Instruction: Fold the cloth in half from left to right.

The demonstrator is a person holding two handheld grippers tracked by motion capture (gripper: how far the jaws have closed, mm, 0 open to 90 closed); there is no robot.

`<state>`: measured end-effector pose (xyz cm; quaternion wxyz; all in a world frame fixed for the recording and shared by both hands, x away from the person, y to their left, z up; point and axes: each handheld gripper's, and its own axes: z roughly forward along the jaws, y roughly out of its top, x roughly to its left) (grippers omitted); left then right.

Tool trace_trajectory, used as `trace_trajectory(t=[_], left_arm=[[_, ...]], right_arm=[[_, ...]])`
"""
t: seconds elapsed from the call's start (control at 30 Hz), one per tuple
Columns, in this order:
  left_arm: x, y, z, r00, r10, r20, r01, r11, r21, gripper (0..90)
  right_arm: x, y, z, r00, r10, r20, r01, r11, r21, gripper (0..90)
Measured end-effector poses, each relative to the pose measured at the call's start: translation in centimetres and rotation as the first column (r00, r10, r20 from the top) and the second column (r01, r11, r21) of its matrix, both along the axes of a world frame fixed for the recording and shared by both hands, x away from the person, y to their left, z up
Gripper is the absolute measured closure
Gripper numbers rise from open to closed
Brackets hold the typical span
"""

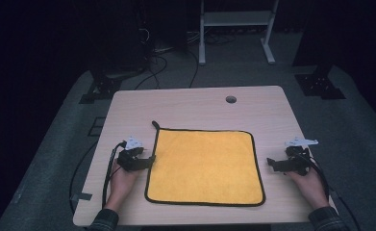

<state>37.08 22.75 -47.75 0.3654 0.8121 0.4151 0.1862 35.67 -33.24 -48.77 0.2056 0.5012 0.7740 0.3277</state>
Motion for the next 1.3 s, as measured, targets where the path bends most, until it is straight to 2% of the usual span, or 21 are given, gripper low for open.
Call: trace_trajectory(t=[0.3, 0.47, 0.6, 0.8, 0.97, 1.13, 1.3], left_arm=[[-0.6, -0.8, 0.3, 0.9987, -0.038, -0.033, 0.037, 0.9992, -0.015, 74.8], [-0.7, -1.0, 0.3, 0.9982, -0.038, -0.045, 0.037, 0.9989, -0.030, 84.6], [-0.7, -1.1, 0.4, 0.9981, -0.039, -0.047, 0.037, 0.9989, -0.027, 86.6], [-0.5, -0.4, 0.4, 0.9969, -0.035, -0.071, 0.029, 0.9968, -0.074, 86.9], [-0.5, 0.5, 0.9, 0.9963, -0.036, -0.078, 0.026, 0.9917, -0.126, 86.9], [-0.5, 1.2, 1.2, 0.9956, -0.030, -0.089, 0.018, 0.9911, -0.132, 86.9], [-0.5, 2.3, 1.5, 0.9961, -0.003, -0.089, -0.009, 0.9909, -0.134, 86.9]], right_arm=[[-0.1, 0.0, 0.0, 1.0000, -0.002, -0.001, 0.002, 1.000, 0.000, 0.5], [-0.1, 0.1, 0.0, 1.0000, 0.001, -0.002, -0.001, 1.000, 0.001, 0.5], [-0.1, 0.1, 0.0, 1.0000, 0.004, -0.002, -0.004, 1.000, 0.001, 0.5], [-0.1, 0.1, 0.0, 1.0000, 0.004, -0.001, -0.004, 1.000, 0.001, 0.5], [-0.1, 0.1, 0.0, 1.0000, 0.004, -0.001, -0.004, 1.000, 0.000, 0.5], [-0.1, 0.1, 0.0, 1.0000, 0.005, 0.000, -0.005, 1.000, 0.001, 0.5], [-0.1, 0.1, 0.0, 1.0000, 0.005, -0.001, -0.005, 1.000, 0.002, 0.5]])
